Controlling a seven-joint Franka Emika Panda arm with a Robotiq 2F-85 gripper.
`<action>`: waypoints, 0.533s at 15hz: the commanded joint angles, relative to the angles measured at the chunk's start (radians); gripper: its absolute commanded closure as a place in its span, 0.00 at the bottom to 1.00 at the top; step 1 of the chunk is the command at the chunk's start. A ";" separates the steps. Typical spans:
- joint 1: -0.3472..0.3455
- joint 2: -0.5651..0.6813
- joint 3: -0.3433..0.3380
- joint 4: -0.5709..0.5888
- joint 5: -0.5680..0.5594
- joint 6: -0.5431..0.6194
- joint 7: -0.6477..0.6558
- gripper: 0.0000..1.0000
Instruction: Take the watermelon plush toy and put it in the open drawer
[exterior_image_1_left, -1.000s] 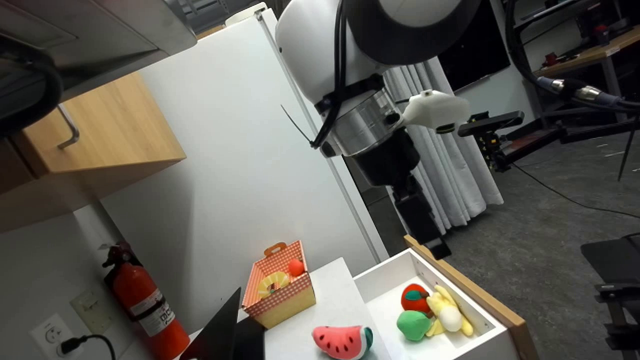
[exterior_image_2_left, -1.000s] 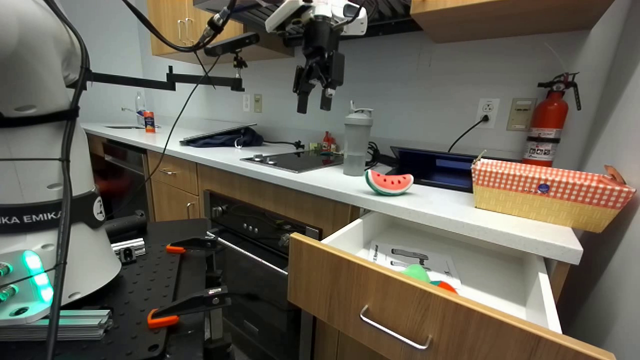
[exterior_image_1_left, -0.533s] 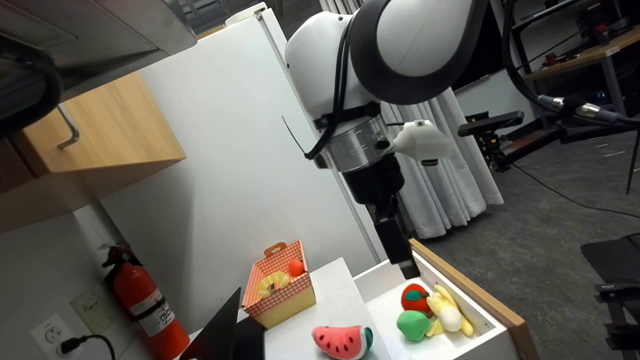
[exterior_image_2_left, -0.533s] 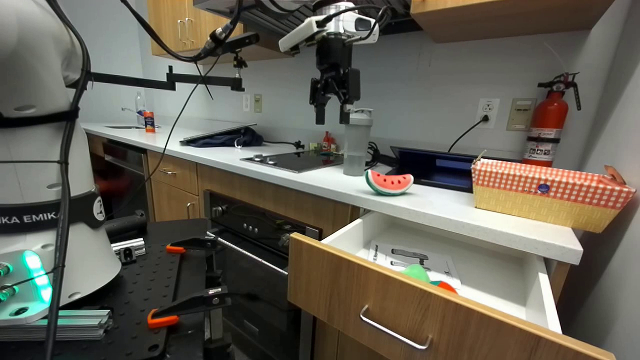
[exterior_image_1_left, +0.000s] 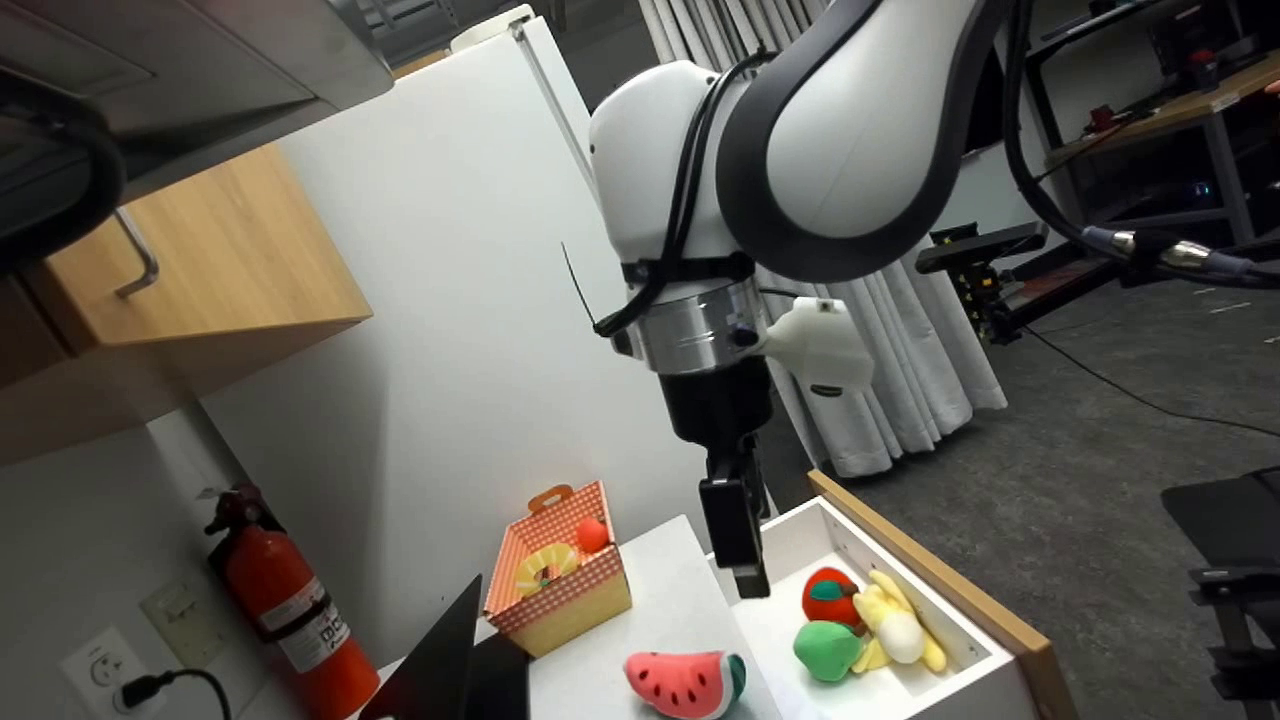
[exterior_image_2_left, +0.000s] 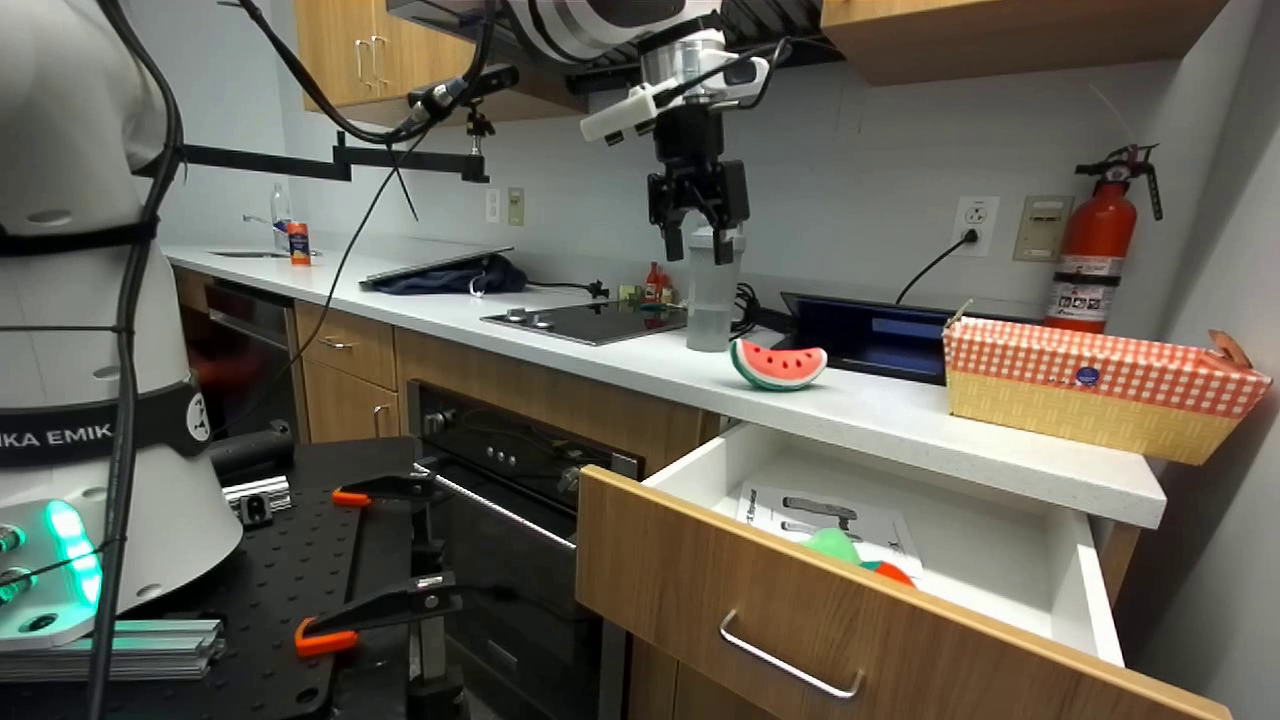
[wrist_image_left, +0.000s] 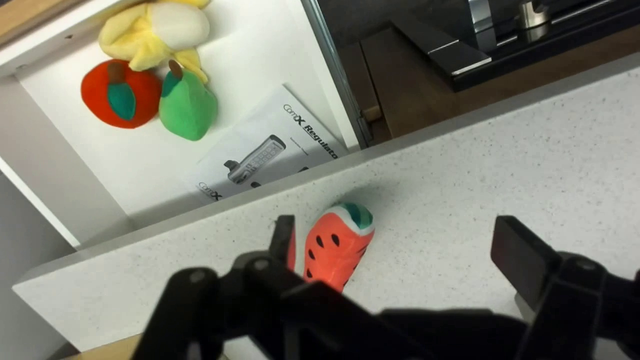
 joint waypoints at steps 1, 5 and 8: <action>-0.006 0.065 0.001 0.004 -0.002 0.106 0.038 0.00; -0.003 0.135 0.000 0.017 -0.018 0.209 0.079 0.00; 0.001 0.186 -0.004 0.037 -0.042 0.270 0.123 0.00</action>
